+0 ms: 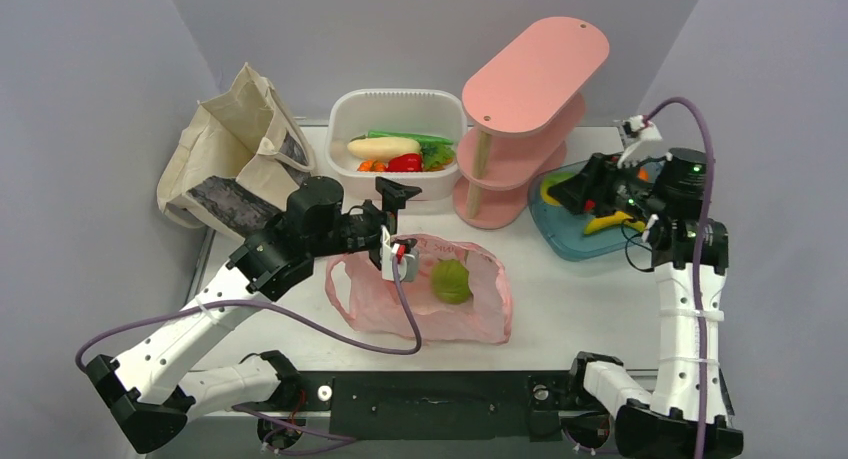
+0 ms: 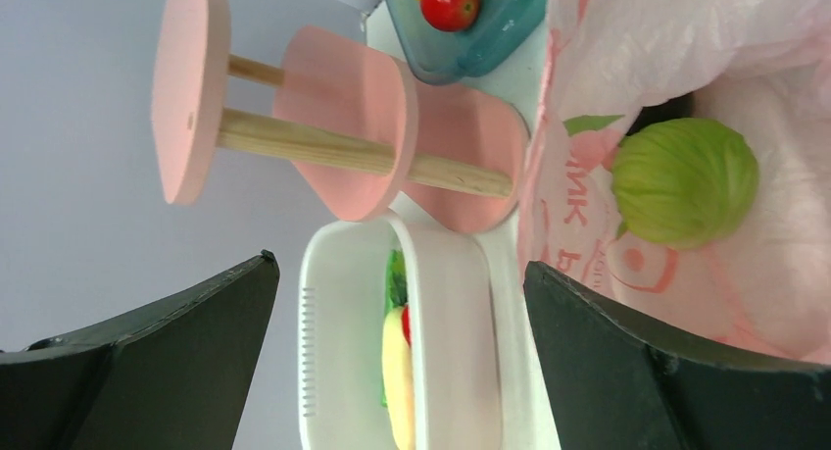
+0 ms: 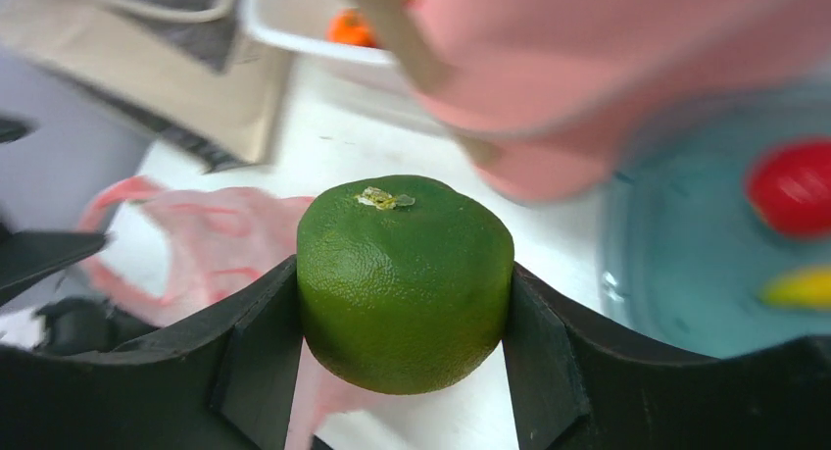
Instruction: Untie the knot of the grocery bags and take out the mixed food
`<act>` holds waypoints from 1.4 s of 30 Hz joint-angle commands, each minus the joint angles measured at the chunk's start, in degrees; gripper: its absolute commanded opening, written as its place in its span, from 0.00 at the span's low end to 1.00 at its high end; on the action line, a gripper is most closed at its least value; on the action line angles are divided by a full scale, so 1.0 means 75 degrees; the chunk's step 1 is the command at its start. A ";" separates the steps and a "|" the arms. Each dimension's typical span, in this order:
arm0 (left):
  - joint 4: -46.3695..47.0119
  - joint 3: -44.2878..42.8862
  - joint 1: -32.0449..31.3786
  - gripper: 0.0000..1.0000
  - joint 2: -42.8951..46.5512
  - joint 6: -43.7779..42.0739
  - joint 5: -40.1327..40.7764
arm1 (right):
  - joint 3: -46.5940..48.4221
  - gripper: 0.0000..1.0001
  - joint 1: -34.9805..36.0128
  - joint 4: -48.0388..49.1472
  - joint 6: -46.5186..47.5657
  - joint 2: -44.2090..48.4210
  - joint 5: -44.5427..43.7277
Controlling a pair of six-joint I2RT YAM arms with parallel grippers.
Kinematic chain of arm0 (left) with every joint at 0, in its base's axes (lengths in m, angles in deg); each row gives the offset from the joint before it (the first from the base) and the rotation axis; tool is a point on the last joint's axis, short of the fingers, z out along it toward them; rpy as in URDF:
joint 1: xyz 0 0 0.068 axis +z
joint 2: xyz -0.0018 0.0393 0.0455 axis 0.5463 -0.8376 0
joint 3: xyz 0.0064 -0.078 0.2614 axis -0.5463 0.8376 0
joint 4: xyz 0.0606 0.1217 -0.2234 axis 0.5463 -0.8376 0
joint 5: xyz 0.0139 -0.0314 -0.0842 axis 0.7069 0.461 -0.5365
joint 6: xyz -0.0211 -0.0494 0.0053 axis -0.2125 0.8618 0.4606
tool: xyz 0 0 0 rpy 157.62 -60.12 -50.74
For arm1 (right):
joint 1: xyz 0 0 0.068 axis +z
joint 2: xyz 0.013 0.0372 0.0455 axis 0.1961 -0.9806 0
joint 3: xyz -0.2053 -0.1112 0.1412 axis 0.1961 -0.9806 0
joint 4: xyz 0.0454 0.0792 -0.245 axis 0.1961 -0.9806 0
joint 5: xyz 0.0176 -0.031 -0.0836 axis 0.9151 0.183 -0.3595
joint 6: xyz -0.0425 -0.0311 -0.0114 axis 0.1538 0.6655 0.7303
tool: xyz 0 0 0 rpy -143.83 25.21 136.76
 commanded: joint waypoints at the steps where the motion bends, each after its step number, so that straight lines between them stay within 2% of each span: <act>1: -0.0687 -0.0064 0.0041 0.97 0.0244 0.0215 -0.0088 | 0.0125 0.00 -0.1900 -0.2188 0.1848 -0.0141 0.0009; 2: -0.0912 -0.0098 0.0040 0.97 0.0214 0.0218 -0.0154 | 0.0119 0.00 -0.1981 -0.2259 0.1927 -0.0241 -0.0774; 6: -0.1242 -0.0291 0.0080 0.97 0.0027 0.0697 -0.0159 | -0.0055 0.00 -0.2092 -0.2090 0.2405 -0.0933 -0.2524; 12: -0.1432 -0.0315 0.0274 0.97 -0.0225 0.1267 -0.0208 | -0.0560 0.00 -0.1954 -0.0520 0.3195 -0.2010 -0.4081; 18: -0.1574 -0.0153 0.0280 0.97 -0.0278 0.1399 -0.0246 | -0.0472 0.00 -0.1665 0.0773 0.3304 -0.3426 -0.4475; 24: -0.1620 0.0167 0.0286 0.97 -0.0067 0.1378 -0.0029 | -0.0602 0.00 -0.1247 0.1324 0.3553 -0.4064 -0.4650; 28: -0.1700 0.0263 0.0283 0.97 0.0026 0.1351 0.0049 | -0.0763 0.05 -0.1054 0.1611 0.3463 -0.4383 -0.4596; 30: -0.1701 0.0355 0.0284 0.97 0.0088 0.1353 0.0053 | -0.0830 0.16 -0.0953 0.1669 0.3364 -0.4532 -0.4589; 31: -0.1710 0.0381 0.0285 0.97 0.0095 0.1373 0.0042 | -0.0878 0.27 -0.0918 0.1681 0.3289 -0.4597 -0.4576; 32: -0.1766 0.0431 0.0280 0.97 0.0115 0.1405 0.0028 | -0.0937 0.31 -0.0906 0.1697 0.3251 -0.4620 -0.4545; 33: -0.1795 0.0484 0.0277 0.97 0.0115 0.1404 0.0001 | -0.0969 0.40 -0.0904 0.1714 0.3181 -0.4622 -0.4536; 36: -0.1818 0.0693 0.0262 0.97 0.0202 0.1317 -0.0101 | -0.1099 0.50 -0.0902 0.1735 0.3093 -0.4561 -0.4518; 38: -0.1769 0.0895 0.0247 0.97 0.0271 0.1141 -0.0200 | -0.1147 0.60 -0.0902 0.1702 0.3045 -0.4459 -0.4553; 39: -0.1749 0.1022 0.0212 0.97 0.0292 0.1051 -0.0255 | -0.1161 0.69 -0.0902 0.1669 0.3036 -0.4362 -0.4552; 40: -0.1691 0.1084 0.0190 0.97 0.0317 0.1016 -0.0282 | -0.1207 0.71 -0.0908 0.1655 0.3037 -0.4303 -0.4551; 41: -0.1669 0.1192 0.0122 0.97 0.0321 0.0982 -0.0331 | -0.1244 0.79 -0.0911 0.1645 0.3037 -0.4156 -0.4545; 42: -0.1635 0.1240 0.0081 0.97 0.0309 0.0976 -0.0355 | -0.1310 0.82 -0.0922 0.1638 0.3043 -0.4089 -0.4526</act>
